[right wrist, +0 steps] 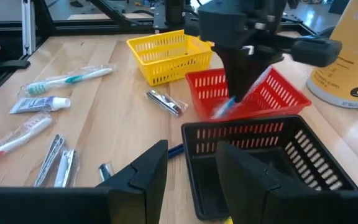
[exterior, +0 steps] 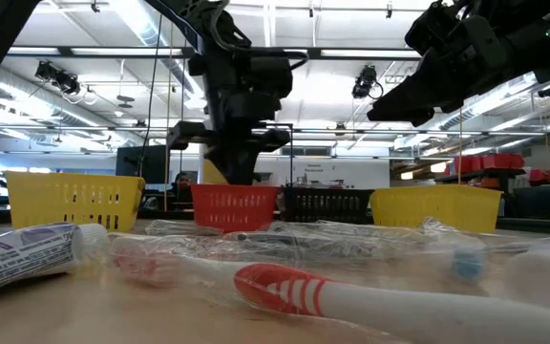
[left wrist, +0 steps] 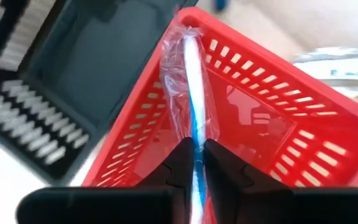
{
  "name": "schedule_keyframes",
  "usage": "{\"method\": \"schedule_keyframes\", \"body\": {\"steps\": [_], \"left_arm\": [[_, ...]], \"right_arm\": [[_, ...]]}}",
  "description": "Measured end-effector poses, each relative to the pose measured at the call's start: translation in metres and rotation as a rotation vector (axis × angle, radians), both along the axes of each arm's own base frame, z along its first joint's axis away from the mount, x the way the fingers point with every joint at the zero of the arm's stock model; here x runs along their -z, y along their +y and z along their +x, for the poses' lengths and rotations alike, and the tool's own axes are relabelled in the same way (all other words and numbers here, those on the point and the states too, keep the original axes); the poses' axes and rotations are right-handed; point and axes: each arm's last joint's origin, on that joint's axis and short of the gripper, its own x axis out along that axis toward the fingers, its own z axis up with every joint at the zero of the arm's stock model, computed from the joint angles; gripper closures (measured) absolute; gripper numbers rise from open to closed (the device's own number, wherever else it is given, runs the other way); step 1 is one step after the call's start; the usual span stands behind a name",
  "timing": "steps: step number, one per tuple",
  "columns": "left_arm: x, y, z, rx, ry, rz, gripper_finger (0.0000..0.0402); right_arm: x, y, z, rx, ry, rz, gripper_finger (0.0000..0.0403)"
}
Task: Pick & Place Travel size toiletries
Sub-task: Put the blue toothbrush into the red bin
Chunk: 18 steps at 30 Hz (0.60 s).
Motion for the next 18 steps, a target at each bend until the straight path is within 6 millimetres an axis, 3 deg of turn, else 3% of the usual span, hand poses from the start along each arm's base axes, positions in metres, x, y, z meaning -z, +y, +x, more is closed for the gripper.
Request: {"method": "schedule_keyframes", "body": {"steps": [6,11,18], "left_arm": [[0.000,0.000,0.000,-0.163,0.020,0.014,0.0325],[0.000,-0.005,0.001,-0.159,0.024,0.030,0.0291],[-0.003,-0.019,0.005,-0.133,0.049,0.222,0.0260]], "right_arm": [[0.000,0.000,0.000,0.000,0.000,0.000,0.0257],[0.000,0.000,0.000,0.000,0.000,0.000,0.0257],[0.000,0.000,0.000,0.000,0.000,0.000,0.0258]]}}
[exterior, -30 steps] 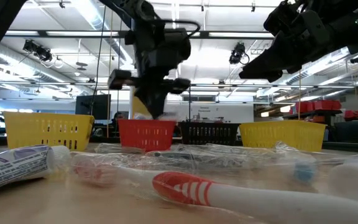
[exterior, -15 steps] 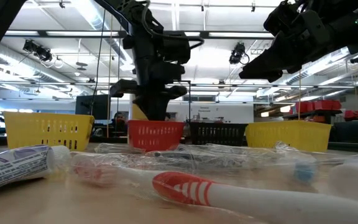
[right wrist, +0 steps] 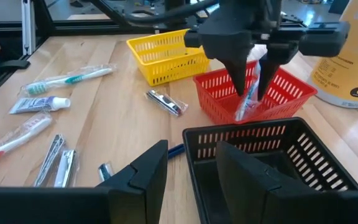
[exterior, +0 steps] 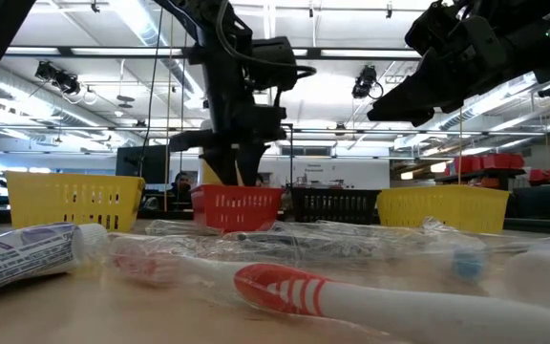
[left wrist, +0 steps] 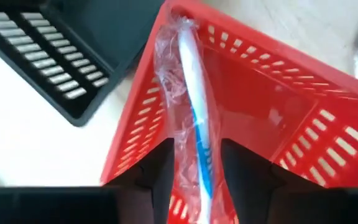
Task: Pick & Place Travel size toiletries
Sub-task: Put the blue toothbrush into the red bin, then put the silver nail cutter into the black bin
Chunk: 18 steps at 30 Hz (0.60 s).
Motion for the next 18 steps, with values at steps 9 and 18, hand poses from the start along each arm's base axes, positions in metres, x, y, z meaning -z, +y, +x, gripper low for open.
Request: {"method": "schedule_keyframes", "body": {"steps": [9,18], "left_arm": [[-0.031,-0.025,0.009,0.011,-0.020,-0.052,0.0276],[-0.066,-0.045,0.000,-0.178,0.033,-0.112,0.0299]], "right_arm": [[0.000,0.000,0.000,0.000,-0.001,0.000,0.0258],[0.000,0.000,0.000,0.000,0.000,0.000,0.0258]]}}
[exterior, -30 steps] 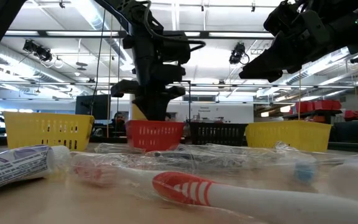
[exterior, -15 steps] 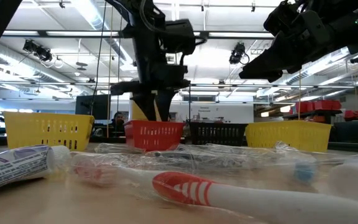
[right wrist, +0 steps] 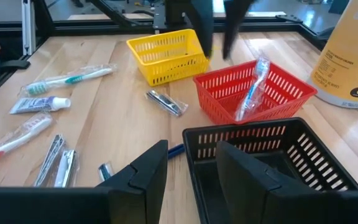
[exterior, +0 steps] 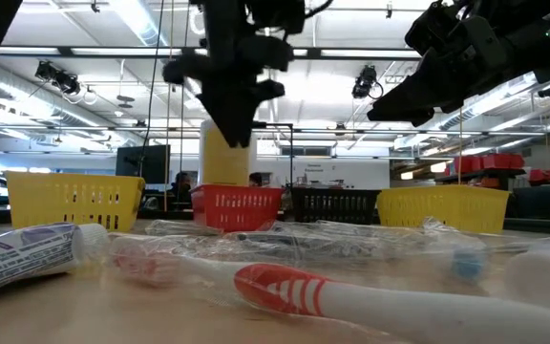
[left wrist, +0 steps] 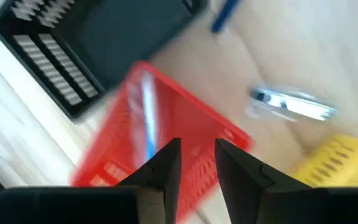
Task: Pick & Place Travel size toiletries
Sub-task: Put the silver nail cutter into the black bin
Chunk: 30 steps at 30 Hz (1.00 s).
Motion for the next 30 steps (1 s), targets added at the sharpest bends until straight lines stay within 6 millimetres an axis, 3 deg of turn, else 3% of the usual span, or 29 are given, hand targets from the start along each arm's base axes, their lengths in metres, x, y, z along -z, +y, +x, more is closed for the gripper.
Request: {"method": "schedule_keyframes", "body": {"steps": [6,11,14,17,23,30], "left_arm": [[-0.025,-0.014,-0.021,-0.064,0.014,-0.018,0.0311],[-0.054,-0.025,-0.040,-0.150,-0.094,-0.049,0.0323],[-0.060,-0.031,-0.056,-0.219,-0.135,-0.080,0.0326],[-0.054,-0.038,-0.071,-0.269,-0.172,-0.111,0.0324],[-0.024,-0.056,-0.087,-0.443,-0.282,-0.217,0.0317],[0.006,-0.068,-0.084,-0.747,-0.375,-0.371,0.0292]], "right_arm": [[-0.001,0.000,0.000,0.000,-0.009,0.001,0.0256],[-0.001,0.000,0.001,0.000,-0.016,0.002,0.0258],[-0.001,0.000,0.001,0.001,-0.016,0.003,0.0256],[-0.002,0.000,0.001,0.001,-0.016,0.005,0.0257],[-0.003,0.000,0.001,0.001,-0.030,0.007,0.0256],[-0.004,0.000,0.001,0.001,-0.039,0.005,0.0256]]}}
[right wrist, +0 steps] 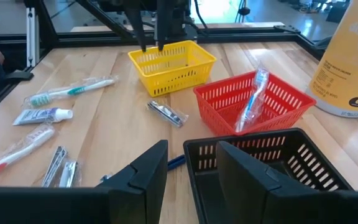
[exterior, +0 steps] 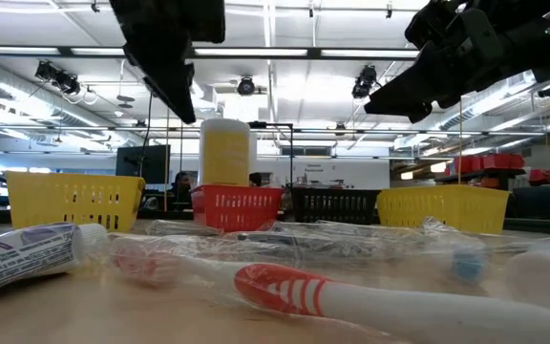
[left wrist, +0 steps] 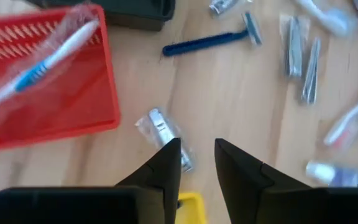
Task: Pick & Place Travel size toiletries
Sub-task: Put the silver nail cutter into the black bin
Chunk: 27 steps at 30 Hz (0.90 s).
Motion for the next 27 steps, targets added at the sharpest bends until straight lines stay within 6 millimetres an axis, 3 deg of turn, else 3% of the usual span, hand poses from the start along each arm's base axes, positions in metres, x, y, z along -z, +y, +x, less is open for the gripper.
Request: {"method": "schedule_keyframes", "body": {"steps": [7,11,20,27], "left_arm": [[0.011,0.001,-0.004,-0.094,0.033,-0.036,0.0246],[0.023,-0.001,0.006,-0.130,0.006,-0.066,0.0231],[0.062,-0.003,0.024,-0.201,0.102,-0.036,0.0241],[0.068,-0.003,0.025,-0.266,0.125,-0.048,0.0249]], "right_arm": [[0.000,0.000,0.000,0.000,0.000,0.000,0.0257],[0.000,0.000,0.000,0.000,0.000,0.000,0.0256],[0.000,0.000,0.000,0.000,0.003,-0.001,0.0256],[0.000,0.000,0.000,0.000,0.000,0.000,0.0257]]}}
